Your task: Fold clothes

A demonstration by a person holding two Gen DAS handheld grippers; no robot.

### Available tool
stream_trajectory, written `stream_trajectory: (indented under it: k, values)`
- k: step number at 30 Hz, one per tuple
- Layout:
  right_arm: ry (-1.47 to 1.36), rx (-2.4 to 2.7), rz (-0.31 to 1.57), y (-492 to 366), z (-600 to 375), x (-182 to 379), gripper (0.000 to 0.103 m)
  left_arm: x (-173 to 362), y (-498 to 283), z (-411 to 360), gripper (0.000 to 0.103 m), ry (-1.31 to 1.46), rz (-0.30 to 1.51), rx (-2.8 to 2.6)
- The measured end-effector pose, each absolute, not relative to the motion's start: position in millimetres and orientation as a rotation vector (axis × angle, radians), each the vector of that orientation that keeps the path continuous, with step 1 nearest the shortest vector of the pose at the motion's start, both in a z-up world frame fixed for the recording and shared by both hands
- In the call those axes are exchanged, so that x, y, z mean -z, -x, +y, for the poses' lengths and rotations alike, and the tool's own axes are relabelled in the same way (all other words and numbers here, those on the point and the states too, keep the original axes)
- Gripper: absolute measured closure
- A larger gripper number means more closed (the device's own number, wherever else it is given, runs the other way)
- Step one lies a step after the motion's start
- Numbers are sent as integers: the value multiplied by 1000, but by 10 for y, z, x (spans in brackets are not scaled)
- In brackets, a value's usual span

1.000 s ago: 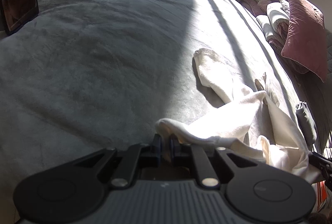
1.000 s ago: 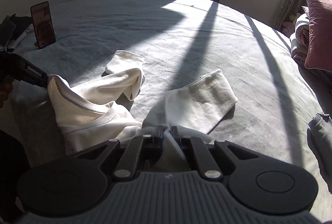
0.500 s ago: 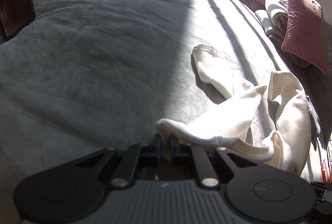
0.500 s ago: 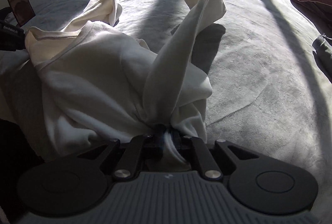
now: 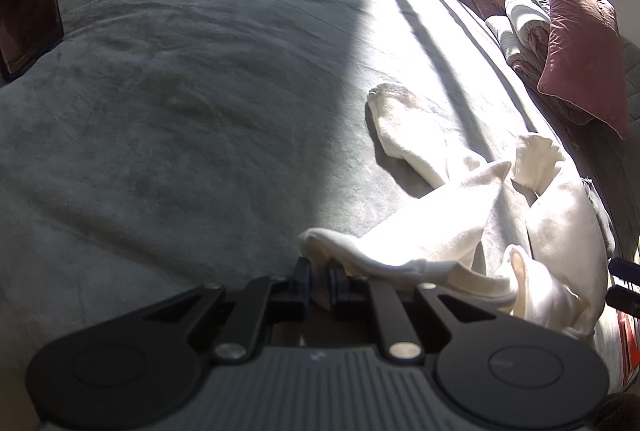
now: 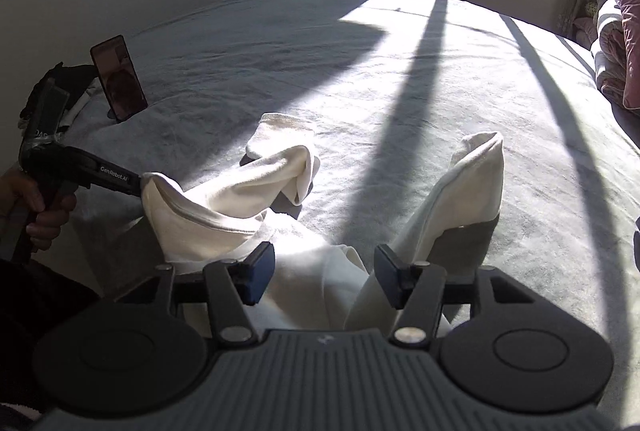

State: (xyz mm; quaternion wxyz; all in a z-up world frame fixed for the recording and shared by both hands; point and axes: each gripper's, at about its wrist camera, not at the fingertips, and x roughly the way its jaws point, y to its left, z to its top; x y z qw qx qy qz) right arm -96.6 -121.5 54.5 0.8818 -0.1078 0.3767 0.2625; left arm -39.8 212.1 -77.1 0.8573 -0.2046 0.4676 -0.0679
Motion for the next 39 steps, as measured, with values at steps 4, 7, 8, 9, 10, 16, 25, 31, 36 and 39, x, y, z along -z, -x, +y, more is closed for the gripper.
stream_trajectory:
  k: [4,7,8,9,10,16,25,31,36,39]
  values:
    - [279,-566,816,740,-1013,-364,44,777,403,2110,93,420,978,146]
    - [254,-586,851,570,-1009,-186,44,783,403,2108,93,416,976,149]
    - [243,-592,864,520,-1016,-130,44,783,403,2107,93,414,975,151]
    - [238,-595,875,485,-1018,-85,44,783,403,2106,93,412,975,152]
    - [236,-599,887,458,-1017,-35,44,784,402,2105,93,410,975,153]
    - [268,-661,901,465,-922,131,44,795,394,2102,92,403,974,157]
    - [306,-716,792,656,-918,190,79,802,354,2071,91,396,972,142]
    - [194,-693,694,721,-1137,58,96,763,341,2055,95,380,951,148]
    - [181,-615,594,791,-1289,-121,99,723,334,2033,95,355,934,153]
    - [153,-575,569,781,-1409,-176,99,699,329,2020,95,340,923,157]
